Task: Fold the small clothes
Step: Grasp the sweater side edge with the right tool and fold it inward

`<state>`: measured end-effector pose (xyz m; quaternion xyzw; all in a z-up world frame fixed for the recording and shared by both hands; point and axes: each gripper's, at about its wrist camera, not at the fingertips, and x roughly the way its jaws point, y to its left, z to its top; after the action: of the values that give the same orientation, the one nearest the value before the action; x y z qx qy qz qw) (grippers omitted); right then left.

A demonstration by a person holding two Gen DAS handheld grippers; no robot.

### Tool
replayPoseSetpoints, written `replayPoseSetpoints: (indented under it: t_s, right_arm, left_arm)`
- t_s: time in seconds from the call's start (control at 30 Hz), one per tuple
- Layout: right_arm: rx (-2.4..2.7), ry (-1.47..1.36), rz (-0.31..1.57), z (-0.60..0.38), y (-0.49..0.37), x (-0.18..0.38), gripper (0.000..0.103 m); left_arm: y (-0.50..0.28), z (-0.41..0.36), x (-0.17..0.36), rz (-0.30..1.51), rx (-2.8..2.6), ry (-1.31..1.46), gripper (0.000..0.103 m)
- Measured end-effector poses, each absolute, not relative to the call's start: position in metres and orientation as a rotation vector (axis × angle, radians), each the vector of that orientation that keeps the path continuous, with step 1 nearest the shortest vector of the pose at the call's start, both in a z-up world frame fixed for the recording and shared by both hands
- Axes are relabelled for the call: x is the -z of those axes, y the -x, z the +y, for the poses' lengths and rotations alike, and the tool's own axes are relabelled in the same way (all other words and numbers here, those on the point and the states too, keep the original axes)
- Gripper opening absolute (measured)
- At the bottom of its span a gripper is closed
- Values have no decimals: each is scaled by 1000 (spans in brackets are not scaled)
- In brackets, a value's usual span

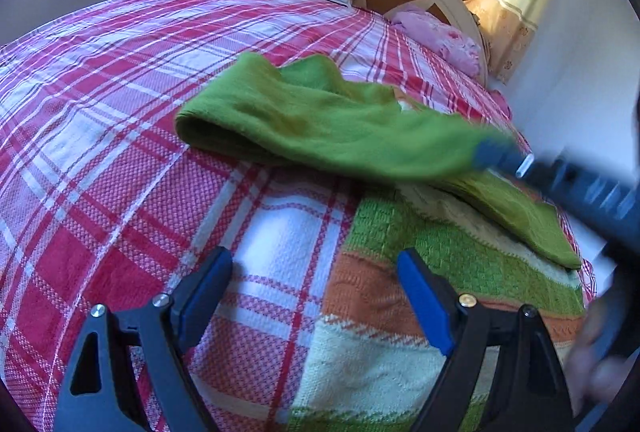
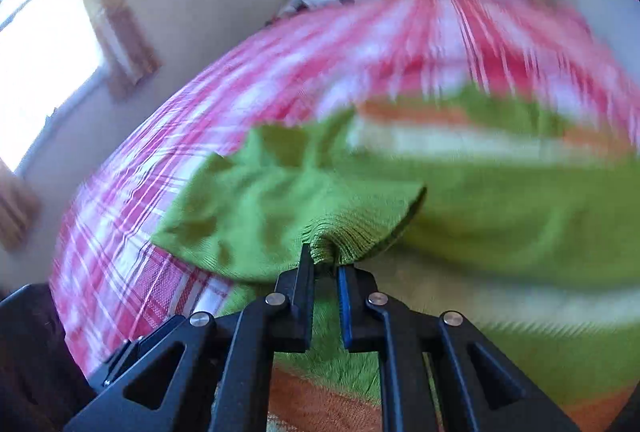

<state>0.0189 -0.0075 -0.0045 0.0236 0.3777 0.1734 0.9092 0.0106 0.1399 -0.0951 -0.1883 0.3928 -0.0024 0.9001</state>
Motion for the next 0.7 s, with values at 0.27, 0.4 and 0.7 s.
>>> replayPoseSetpoints:
  t_s: [0.27, 0.4, 0.7]
  right_arm:
    - [-281, 89, 574, -72, -28, -84, 9]
    - [-191, 95, 580, -139, -29, -86, 9]
    - [-34, 95, 808, -242, -31, 9, 9]
  left_arm:
    - [-13, 140, 95, 814, 4, 393, 88]
    - [-13, 140, 96, 813, 6, 398, 88]
    - [-15, 137, 96, 822, -11, 373, 88]
